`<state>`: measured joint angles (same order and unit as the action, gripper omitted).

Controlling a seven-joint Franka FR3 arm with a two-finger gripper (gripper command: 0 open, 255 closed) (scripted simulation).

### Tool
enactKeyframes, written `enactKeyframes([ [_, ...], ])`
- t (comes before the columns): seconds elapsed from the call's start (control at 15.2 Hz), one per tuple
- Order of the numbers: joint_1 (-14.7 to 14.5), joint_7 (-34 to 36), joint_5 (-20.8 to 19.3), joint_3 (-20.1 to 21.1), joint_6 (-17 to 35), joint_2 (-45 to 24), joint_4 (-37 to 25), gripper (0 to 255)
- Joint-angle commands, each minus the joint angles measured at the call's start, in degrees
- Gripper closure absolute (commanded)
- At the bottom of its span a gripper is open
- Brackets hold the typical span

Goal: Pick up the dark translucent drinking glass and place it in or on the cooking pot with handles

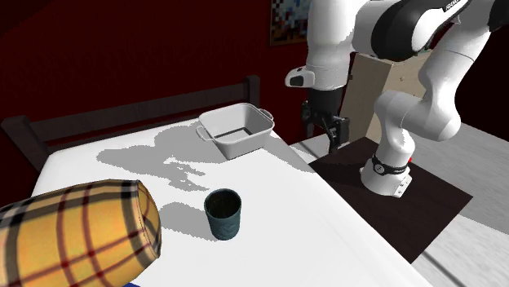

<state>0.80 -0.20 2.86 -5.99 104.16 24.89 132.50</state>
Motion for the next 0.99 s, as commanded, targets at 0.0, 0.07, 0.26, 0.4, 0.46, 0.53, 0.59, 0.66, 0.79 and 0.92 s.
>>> enactKeyframes([
  [0.0,0.21,-1.31,0.06,-0.98,2.05,-4.73,-2.68,0],
  [0.07,0.25,-1.83,0.2,-1.36,2.92,-6.95,-4.0,0],
  [0.26,0.46,-3.43,0.85,-2.38,5.11,-13.63,-8.4,0],
  [0.4,0.64,-4.5,1.45,-2.98,6.21,-18.1,-11.7,0],
  [0.46,0.76,-5.04,1.8,-3.25,6.65,-20.35,-13.45,0],
  [0.53,0.9,-5.57,2.18,-3.49,7.01,-22.6,-15.28,0],
  [0.59,1.06,-6.09,2.57,-3.72,7.31,-24.85,-17.19,0],
  [0.66,1.25,-6.6,2.99,-3.91,7.52,-27.11,-19.18,0],
  [0.79,1.71,-7.58,3.86,-4.21,7.73,-31.67,-23.4,0],
  [0.92,2.3,-8.47,4.75,-4.4,7.64,-36.28,-27.98,0],
])
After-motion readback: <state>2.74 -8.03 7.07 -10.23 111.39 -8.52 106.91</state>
